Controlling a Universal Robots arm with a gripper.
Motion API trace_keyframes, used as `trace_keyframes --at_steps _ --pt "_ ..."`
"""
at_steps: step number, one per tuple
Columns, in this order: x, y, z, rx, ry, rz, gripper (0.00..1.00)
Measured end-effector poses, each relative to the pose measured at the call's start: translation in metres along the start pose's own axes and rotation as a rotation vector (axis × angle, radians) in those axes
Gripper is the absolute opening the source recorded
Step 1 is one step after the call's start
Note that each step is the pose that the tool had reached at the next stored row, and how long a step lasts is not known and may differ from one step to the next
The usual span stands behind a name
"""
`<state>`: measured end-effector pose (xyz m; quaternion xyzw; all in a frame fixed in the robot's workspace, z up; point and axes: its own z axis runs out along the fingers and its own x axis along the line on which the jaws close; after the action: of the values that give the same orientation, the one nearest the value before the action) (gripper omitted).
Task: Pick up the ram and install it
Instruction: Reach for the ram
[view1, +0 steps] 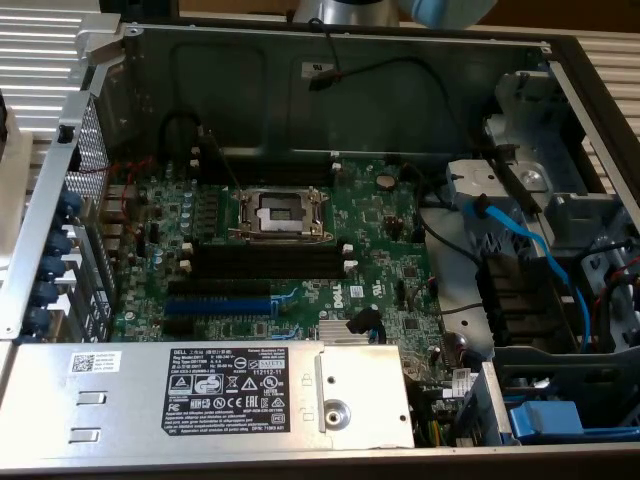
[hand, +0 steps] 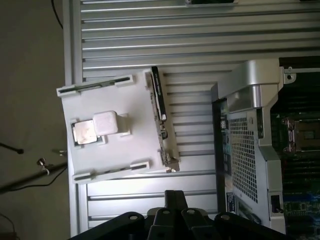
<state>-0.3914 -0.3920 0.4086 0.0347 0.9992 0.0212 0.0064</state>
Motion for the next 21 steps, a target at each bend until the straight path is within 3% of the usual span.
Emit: trace_keyframes --at_steps 3,8,13,15,21 --pt "0.013 0.0009 -0.0001 0.0 0.0003 -0.001 0.1" --pt "0.022 0.0047 0.0 0.0006 0.0011 -0.016 0.1" --pt "0.03 0.0109 -0.0003 0.0092 0.0031 -0.051 0.1" --pt "0.035 0.0134 -0.0003 0.0101 0.0036 -0.054 0.1" --pt "0.06 0.0168 -0.0004 0.0102 0.0042 -0.056 0.1"
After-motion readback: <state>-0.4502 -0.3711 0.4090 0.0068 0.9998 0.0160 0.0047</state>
